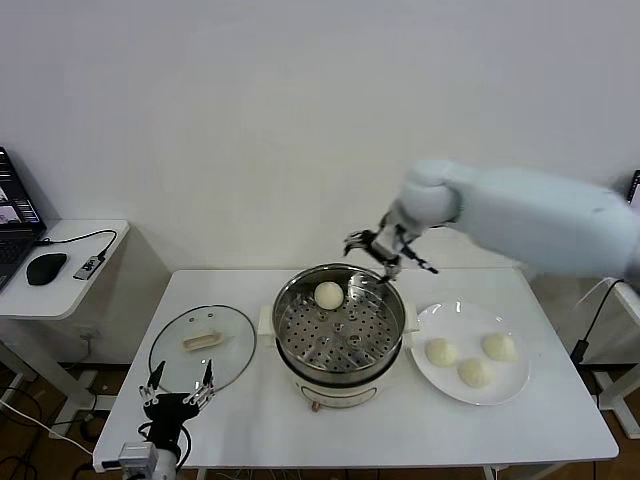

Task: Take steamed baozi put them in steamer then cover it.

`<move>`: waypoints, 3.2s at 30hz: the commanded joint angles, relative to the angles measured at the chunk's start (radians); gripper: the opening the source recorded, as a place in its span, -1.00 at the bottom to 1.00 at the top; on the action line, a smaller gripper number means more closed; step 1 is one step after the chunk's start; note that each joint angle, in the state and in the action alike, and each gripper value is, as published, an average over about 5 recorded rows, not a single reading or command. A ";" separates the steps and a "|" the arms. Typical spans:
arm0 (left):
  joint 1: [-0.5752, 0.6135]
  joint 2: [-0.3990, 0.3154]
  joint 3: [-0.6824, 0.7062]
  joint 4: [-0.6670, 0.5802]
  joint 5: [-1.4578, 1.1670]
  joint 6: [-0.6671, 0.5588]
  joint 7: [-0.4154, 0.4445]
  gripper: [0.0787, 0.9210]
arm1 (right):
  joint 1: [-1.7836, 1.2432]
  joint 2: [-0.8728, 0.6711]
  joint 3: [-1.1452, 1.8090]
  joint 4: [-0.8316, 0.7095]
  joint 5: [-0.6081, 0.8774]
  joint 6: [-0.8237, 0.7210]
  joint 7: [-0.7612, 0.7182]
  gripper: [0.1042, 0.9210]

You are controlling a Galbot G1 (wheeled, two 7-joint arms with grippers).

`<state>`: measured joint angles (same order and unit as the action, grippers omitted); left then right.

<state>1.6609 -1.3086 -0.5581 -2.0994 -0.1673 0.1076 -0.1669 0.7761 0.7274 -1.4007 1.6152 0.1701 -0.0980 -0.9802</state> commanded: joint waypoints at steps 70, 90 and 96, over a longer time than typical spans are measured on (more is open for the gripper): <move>-0.014 0.004 -0.033 0.029 0.014 0.007 -0.007 0.77 | -0.803 0.050 0.519 -0.441 -0.297 -0.090 -0.036 0.37; -0.041 0.020 -0.002 0.031 0.020 0.015 -0.009 0.77 | -0.393 -0.172 0.315 -0.219 -0.058 -0.145 -0.133 0.21; -0.047 0.031 0.004 0.029 0.014 0.016 -0.008 0.77 | -0.097 -0.159 0.156 -0.136 0.098 -0.193 -0.125 0.22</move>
<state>1.6132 -1.2770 -0.5557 -2.0692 -0.1547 0.1235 -0.1752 0.4259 0.6151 -1.1147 1.3974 0.1391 -0.2679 -1.0868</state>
